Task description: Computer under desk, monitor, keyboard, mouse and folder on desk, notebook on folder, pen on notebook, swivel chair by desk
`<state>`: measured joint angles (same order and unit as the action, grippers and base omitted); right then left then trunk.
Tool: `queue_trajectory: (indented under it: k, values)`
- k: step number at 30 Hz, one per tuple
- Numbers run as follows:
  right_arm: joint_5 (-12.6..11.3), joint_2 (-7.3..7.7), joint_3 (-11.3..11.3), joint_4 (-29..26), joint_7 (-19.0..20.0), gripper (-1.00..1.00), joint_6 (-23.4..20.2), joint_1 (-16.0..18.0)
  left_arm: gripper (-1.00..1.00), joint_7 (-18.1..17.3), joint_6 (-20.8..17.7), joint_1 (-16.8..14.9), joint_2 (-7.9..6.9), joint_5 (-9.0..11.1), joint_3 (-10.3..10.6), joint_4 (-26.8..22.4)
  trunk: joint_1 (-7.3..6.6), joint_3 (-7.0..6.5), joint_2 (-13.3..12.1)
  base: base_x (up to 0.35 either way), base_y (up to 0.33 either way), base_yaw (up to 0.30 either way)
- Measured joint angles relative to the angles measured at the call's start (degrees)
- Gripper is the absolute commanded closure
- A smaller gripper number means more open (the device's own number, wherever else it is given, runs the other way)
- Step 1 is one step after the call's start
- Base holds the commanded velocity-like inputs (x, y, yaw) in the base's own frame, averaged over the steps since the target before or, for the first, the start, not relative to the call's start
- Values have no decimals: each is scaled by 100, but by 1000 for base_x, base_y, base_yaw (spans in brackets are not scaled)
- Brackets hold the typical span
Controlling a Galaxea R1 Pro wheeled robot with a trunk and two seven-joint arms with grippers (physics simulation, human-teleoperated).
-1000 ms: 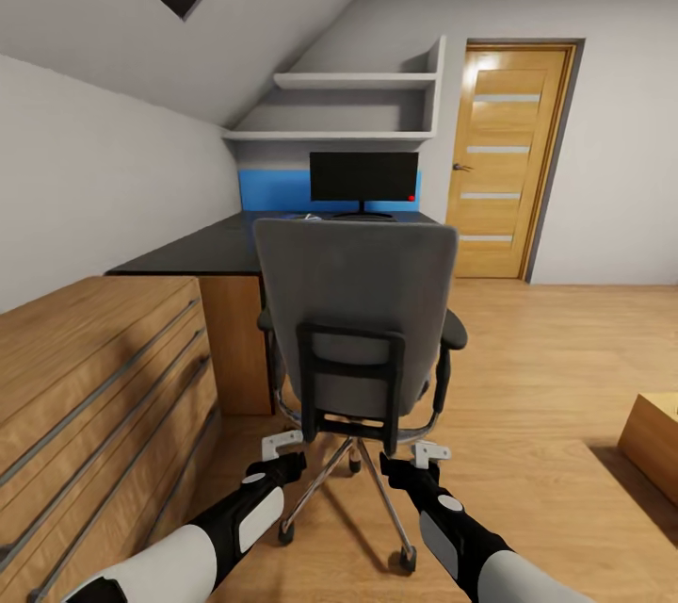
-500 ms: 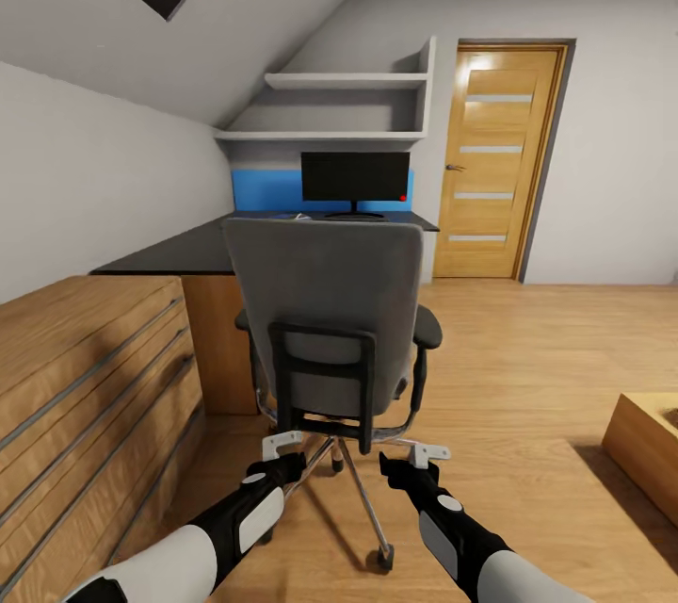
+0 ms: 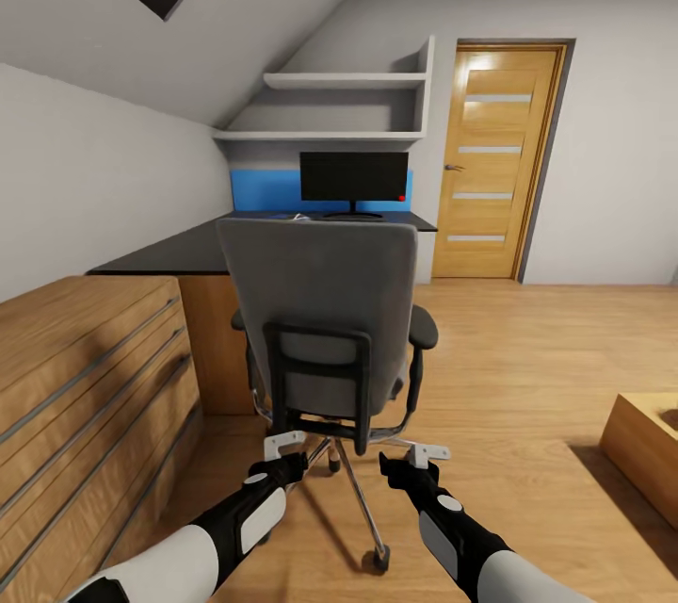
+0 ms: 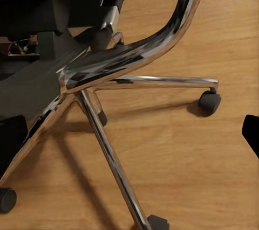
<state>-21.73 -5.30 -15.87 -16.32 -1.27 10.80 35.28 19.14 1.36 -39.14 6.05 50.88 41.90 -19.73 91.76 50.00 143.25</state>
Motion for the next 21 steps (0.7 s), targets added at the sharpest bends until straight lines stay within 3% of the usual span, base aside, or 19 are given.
queue_trajectory:
  k: [15,21]
  values:
    - [0,0,-9,2,0,-100,0,0,-100,0,7,0,-2,-5,12,0,0,0,0,119,-1,0]
    - [6,0,-12,32,0,-100,1,0,-100,17,11,2,2,15,13,10,-2,1,0,221,-41,6]
